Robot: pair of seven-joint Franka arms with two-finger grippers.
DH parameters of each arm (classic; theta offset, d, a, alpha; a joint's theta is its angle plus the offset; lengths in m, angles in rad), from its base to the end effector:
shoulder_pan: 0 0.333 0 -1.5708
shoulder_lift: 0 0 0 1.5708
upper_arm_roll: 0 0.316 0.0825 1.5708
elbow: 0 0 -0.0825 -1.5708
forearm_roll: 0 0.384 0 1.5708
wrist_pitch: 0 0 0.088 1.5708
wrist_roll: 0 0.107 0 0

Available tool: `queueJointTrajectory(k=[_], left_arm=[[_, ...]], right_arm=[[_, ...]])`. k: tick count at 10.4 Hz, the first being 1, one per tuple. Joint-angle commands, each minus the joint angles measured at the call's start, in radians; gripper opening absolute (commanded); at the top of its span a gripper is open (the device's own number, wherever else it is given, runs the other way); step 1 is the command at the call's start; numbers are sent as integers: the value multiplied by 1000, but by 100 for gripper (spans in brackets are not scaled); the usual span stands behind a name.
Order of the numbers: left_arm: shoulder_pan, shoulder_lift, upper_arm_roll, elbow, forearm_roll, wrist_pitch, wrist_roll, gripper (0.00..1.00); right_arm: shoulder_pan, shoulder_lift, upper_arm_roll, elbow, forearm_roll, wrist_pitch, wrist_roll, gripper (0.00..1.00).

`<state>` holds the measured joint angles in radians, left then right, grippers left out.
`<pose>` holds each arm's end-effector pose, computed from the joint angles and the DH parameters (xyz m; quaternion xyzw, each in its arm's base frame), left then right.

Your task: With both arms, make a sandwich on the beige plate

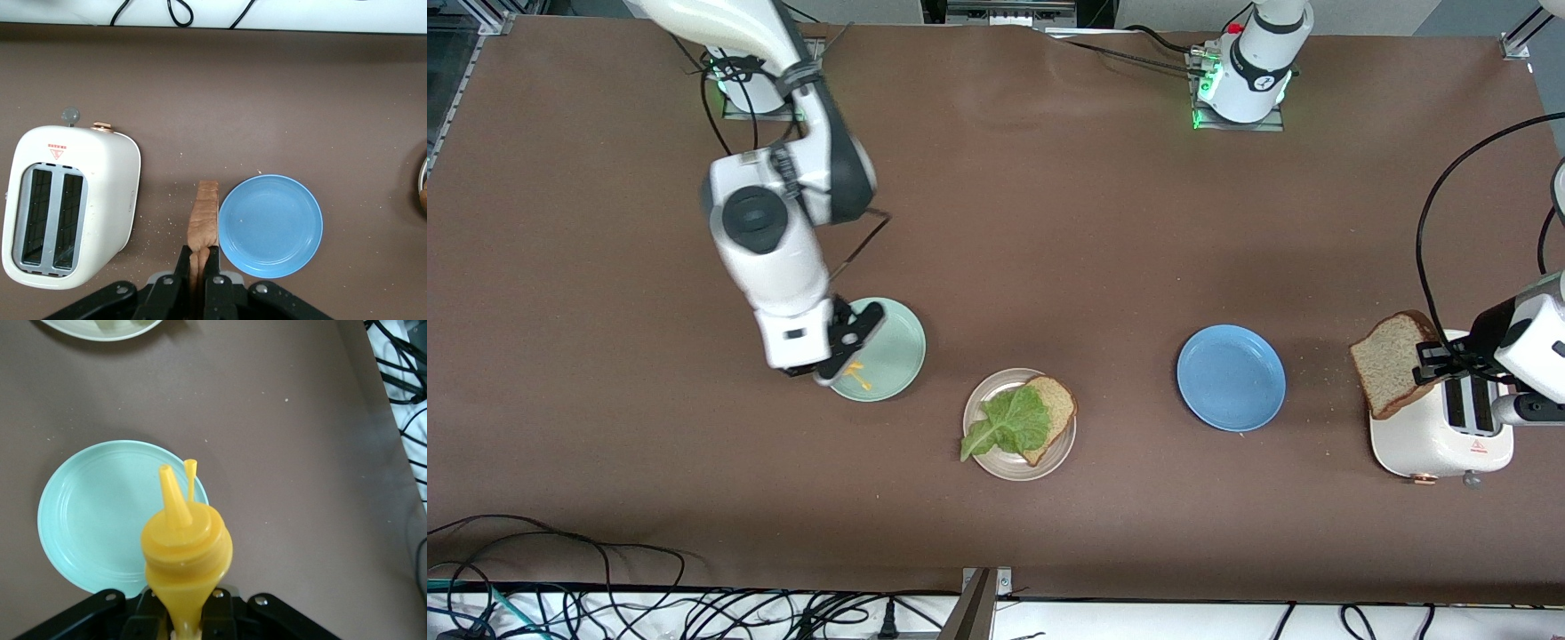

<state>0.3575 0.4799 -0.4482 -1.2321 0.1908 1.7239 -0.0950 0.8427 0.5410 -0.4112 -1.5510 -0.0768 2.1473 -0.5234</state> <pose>0.6948 0.0244 0.5199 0.9995 0.0154 0.0271 0.0080 0.6181 0.3299 0.3662 0.8546 0.4991 0.0415 0.1371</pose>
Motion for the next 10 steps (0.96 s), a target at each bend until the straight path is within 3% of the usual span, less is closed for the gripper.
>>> queueJointTrajectory(k=[1, 2, 5, 10], left_arm=[[0, -10, 2, -3, -19, -10, -9, 0], [0, -10, 2, -3, -20, -10, -11, 0], [-2, -9, 3, -3, -78, -10, -15, 0], [-6, -9, 3, -3, -83, -10, -32, 0]], right_arm=[[73, 75, -18, 70, -159, -13, 97, 0], [84, 121, -20, 127, -219, -52, 143, 0], [108, 363, -24, 475, -377, -239, 244, 0], [118, 389, -23, 494, -578, -208, 376, 0]])
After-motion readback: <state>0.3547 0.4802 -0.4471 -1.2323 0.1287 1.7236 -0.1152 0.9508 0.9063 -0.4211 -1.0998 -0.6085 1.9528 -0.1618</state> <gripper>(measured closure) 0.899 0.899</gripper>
